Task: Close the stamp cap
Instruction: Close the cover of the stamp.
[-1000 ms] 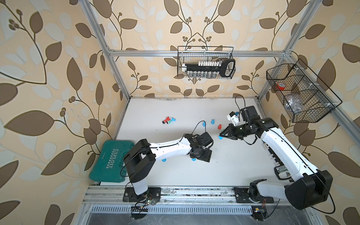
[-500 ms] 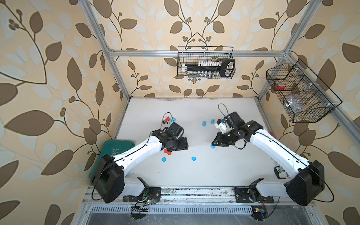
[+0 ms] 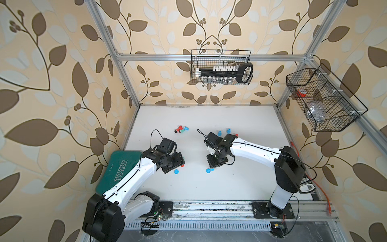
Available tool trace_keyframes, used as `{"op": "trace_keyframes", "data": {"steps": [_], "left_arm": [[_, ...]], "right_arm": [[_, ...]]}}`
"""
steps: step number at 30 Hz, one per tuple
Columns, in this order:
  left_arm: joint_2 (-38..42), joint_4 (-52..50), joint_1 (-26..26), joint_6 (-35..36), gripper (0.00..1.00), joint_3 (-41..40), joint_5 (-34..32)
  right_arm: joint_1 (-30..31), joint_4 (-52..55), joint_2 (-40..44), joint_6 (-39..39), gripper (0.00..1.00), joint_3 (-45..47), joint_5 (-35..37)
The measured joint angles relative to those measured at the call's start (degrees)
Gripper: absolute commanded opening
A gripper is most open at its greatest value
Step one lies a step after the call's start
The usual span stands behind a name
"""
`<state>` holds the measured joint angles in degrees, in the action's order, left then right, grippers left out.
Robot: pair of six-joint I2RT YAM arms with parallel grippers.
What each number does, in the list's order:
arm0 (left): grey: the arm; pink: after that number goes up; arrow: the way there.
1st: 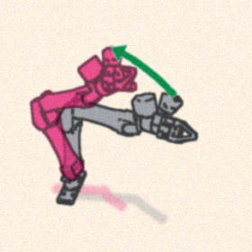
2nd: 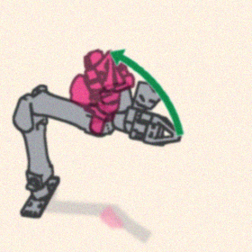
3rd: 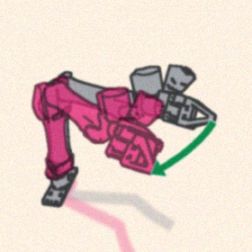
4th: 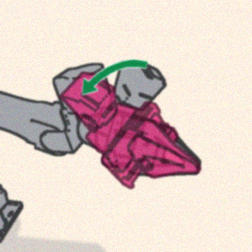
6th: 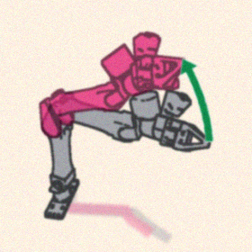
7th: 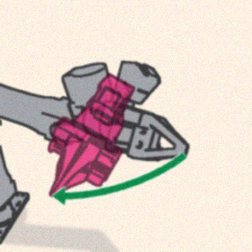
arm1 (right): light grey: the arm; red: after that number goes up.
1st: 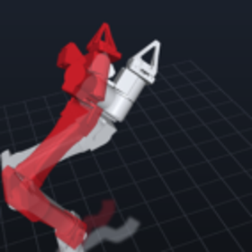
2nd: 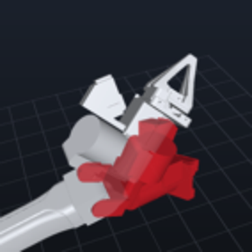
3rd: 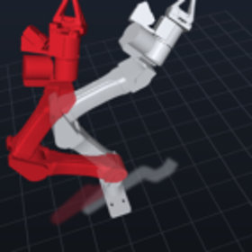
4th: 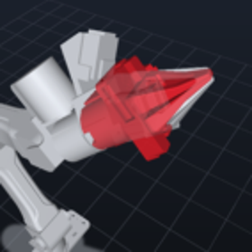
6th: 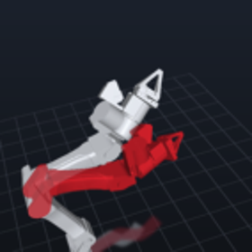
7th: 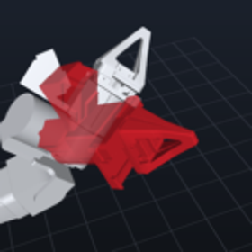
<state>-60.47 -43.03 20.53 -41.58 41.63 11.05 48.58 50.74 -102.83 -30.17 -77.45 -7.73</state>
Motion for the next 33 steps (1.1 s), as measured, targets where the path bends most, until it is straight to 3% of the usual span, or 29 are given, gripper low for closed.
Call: {"op": "trace_keyframes", "data": {"steps": [12, 33], "left_arm": [[3.28, -1.64, -0.72, -0.59, 0.77, -1.68, 0.5], [3.56, -2.29, -1.14, -0.57, 0.77, -1.68, 0.44]], "right_arm": [[2.95, 1.27, -7.21, 0.39, 0.03, -5.92, 3.72], [4.68, -1.46, -7.63, -0.74, 0.02, -4.11, 5.01]]}}
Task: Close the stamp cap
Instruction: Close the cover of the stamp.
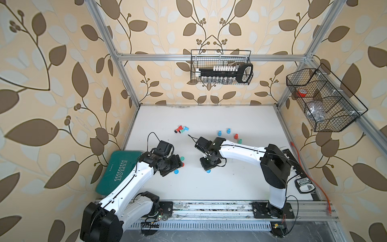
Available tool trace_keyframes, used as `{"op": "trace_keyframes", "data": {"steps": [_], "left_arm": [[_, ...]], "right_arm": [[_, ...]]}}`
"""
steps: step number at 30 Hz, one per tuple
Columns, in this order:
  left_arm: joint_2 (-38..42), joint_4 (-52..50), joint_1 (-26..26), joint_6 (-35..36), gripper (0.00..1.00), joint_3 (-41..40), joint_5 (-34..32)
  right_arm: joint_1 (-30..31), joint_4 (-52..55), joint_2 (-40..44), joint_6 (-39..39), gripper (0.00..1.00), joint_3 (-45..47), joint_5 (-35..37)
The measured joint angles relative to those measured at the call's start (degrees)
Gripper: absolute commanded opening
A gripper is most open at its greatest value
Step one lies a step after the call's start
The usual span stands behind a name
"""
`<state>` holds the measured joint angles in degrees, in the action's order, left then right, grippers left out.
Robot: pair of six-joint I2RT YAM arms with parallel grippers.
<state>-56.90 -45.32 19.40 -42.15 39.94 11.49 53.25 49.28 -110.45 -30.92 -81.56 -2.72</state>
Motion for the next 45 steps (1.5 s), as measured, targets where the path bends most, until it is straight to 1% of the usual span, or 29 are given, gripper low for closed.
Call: {"op": "trace_keyframes", "data": {"steps": [14, 45], "left_arm": [[0.0, 0.02, -0.02, 0.0, 0.77, -0.57, 0.02], [0.0, 0.07, -0.39, 0.04, 0.77, -0.94, 0.04]], "right_arm": [[0.0, -1.49, -0.55, -0.02, 0.02, 2.27, 0.31], [-0.46, -1.95, -0.85, 0.04, 0.02, 2.29, 0.66]]}}
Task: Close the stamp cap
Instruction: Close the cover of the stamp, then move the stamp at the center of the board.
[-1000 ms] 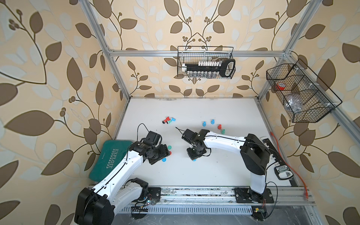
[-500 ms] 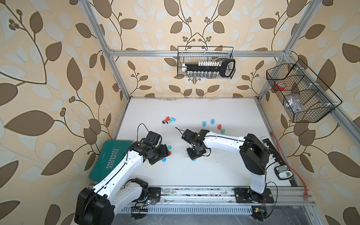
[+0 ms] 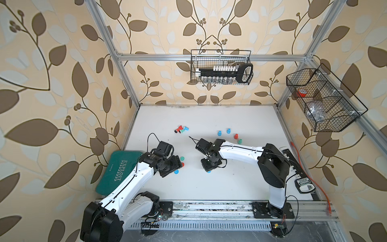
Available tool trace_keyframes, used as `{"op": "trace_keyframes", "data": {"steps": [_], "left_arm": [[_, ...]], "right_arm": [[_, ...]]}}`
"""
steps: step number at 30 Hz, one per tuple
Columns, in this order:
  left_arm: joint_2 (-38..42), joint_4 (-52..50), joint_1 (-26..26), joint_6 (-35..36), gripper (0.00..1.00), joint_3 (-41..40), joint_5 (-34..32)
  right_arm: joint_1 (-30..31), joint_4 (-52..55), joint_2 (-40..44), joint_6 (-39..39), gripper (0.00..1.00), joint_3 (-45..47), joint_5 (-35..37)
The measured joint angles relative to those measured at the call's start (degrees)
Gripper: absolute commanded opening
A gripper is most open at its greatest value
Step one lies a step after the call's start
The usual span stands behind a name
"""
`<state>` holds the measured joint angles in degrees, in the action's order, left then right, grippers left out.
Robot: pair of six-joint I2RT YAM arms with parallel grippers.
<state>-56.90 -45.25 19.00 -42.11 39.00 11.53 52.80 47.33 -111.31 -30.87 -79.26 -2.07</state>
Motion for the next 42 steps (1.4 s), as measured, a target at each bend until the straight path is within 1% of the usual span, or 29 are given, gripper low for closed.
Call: {"op": "trace_keyframes", "data": {"steps": [27, 29, 32, 37, 42], "left_arm": [[-0.2, 0.02, 0.0, 0.11, 0.77, -0.44, 0.0], [-0.22, 0.02, 0.0, 0.13, 0.77, -0.44, -0.02], [-0.37, 0.02, 0.0, 0.13, 0.77, -0.44, 0.0], [-1.36, 0.02, 0.0, 0.2, 0.77, -0.44, -0.04], [-1.81, -0.02, -0.37, 0.48, 0.77, -0.39, -0.13]], "right_arm": [[-0.61, -1.18, -0.61, 0.22, 0.01, -0.15, 0.55], [-0.2, -2.23, -0.26, 0.07, 0.01, 0.52, 1.86], [1.66, -4.26, 1.03, -0.68, 0.01, 2.64, 5.81], [4.79, -7.61, 2.56, -3.8, 0.02, 5.75, 13.11], [5.86, -9.44, 3.48, -6.71, 0.02, 7.85, 18.69]]}}
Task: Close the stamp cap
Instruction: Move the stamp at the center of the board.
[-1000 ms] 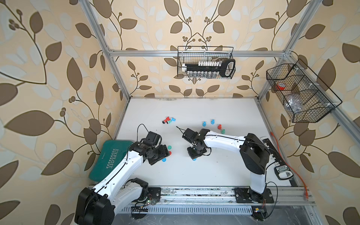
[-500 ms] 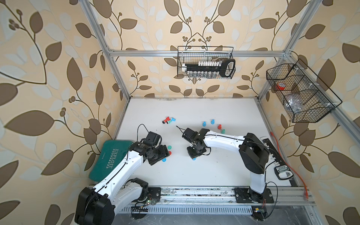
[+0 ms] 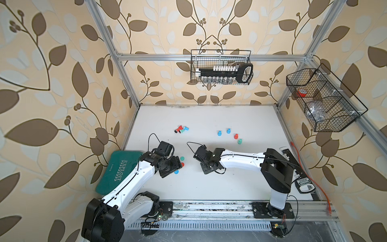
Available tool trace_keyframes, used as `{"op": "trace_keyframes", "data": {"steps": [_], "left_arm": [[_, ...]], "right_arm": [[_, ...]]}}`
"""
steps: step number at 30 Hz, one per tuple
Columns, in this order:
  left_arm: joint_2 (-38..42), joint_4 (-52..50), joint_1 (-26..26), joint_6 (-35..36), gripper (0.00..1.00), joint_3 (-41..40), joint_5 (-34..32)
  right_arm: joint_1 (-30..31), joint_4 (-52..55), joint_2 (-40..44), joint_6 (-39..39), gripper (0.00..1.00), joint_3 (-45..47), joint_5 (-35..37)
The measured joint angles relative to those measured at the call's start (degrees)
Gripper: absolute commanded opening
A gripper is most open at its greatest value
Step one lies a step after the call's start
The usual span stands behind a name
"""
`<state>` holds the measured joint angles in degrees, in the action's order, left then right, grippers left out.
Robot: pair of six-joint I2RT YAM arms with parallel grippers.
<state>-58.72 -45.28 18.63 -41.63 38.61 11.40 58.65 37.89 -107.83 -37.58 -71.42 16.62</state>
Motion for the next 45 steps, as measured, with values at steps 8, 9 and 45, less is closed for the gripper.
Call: {"op": "trace_keyframes", "data": {"steps": [8, 9, 45], "left_arm": [[-1.55, 0.0, -0.66, 0.72, 0.77, 1.53, -0.11], [-1.75, 0.02, -0.74, 0.79, 0.77, 1.77, -0.11], [-10.69, 2.86, -3.78, 3.41, 0.78, 5.62, 0.42]], "right_arm": [[-7.08, -1.09, 2.47, -1.55, 0.02, 4.39, 7.54], [-9.18, -1.33, 2.8, -1.33, 0.02, 4.94, 8.11], [-32.79, -4.26, -9.88, 10.93, 0.25, -12.28, -0.28]]}}
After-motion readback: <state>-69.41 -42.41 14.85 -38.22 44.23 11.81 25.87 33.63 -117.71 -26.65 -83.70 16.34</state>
